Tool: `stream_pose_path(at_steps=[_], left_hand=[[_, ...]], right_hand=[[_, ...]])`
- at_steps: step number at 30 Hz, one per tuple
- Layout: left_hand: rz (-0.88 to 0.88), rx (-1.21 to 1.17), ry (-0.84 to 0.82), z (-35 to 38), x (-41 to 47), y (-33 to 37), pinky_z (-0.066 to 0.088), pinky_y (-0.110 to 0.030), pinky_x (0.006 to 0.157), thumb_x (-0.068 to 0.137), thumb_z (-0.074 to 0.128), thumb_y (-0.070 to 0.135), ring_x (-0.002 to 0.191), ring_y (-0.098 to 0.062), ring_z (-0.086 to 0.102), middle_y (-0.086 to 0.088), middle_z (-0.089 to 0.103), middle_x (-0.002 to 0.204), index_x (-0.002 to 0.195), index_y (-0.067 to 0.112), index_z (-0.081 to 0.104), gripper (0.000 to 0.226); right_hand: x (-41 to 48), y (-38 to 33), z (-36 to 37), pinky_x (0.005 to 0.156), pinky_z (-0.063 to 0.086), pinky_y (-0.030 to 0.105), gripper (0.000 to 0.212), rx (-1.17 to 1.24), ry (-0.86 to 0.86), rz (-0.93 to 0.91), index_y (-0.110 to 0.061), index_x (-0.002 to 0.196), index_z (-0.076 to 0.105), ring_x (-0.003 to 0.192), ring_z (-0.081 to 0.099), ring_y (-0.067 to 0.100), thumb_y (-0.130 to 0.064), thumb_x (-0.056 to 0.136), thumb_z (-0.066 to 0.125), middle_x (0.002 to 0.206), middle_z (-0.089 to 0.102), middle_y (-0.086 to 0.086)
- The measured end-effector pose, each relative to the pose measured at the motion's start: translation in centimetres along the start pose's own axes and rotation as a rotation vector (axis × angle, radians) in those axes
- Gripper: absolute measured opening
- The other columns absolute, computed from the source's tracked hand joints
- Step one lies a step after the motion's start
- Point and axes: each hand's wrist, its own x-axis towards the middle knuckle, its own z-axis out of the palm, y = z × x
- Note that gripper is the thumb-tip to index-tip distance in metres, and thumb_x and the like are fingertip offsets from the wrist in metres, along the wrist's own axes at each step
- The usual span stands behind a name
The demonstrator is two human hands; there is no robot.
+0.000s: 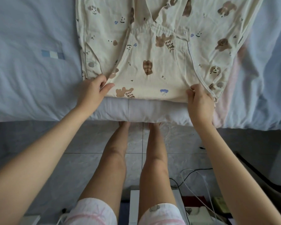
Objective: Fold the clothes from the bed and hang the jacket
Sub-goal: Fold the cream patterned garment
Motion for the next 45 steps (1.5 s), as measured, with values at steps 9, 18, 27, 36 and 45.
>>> stream_pose_path(at_steps=[9,18,27,36,45], left_hand=[[-0.034,0.271,0.087,1.1,-0.5,-0.3,0.027,-0.030,0.049,0.089,0.060,0.040,0.051,-0.033,0.054,-0.014,0.058,0.059,0.079,0.006,0.053,0.036],[-0.043,0.279,0.151,1.8,-0.8,-0.1,0.038,-0.040,0.061,0.095,0.049,0.024,0.062,-0.042,0.058,-0.027,0.062,0.070,0.085,-0.002,0.056,0.029],[-0.094,0.236,0.065,1.8,-0.5,-0.7,0.038,-0.038,0.052,0.095,0.048,0.036,0.062,-0.038,0.058,-0.017,0.062,0.070,0.088,0.008,0.052,0.029],[0.471,0.504,-0.031,4.5,-0.4,4.2,0.021,-0.043,0.107,0.089,0.044,0.013,0.136,-0.021,0.033,-0.006,0.041,0.147,0.130,0.011,0.052,0.043],[0.278,0.713,-0.289,4.4,1.2,1.5,-0.006,-0.056,0.114,0.090,0.007,0.062,0.147,-0.016,-0.011,-0.002,-0.011,0.160,0.152,0.020,-0.008,0.076]], right_hand=[[-1.7,0.9,3.3,0.083,0.030,0.032,0.018,-0.156,0.141,0.010,-0.005,0.105,0.059,0.082,0.062,0.033,-0.006,0.093,0.046,0.082,0.066,0.011],[-4.2,2.1,2.2,0.094,0.019,0.030,0.019,0.007,0.222,0.072,-0.012,0.095,0.061,0.096,0.054,0.017,-0.028,0.094,0.050,0.095,0.067,-0.005],[-0.1,3.9,0.4,0.081,0.031,0.036,0.026,-0.078,-0.004,-0.066,-0.009,0.101,0.055,0.080,0.061,0.030,-0.032,0.095,0.046,0.091,0.070,0.007],[-2.1,-5.4,3.7,0.113,0.014,0.041,0.061,-0.145,0.057,-0.487,-0.011,0.138,0.046,0.135,0.036,0.027,-0.005,0.078,0.039,0.142,0.048,0.012],[1.9,2.2,3.1,0.118,-0.013,0.031,0.062,-0.412,-0.149,-0.283,-0.019,0.153,0.003,0.148,0.002,0.016,-0.046,0.099,0.019,0.161,0.007,0.004]])
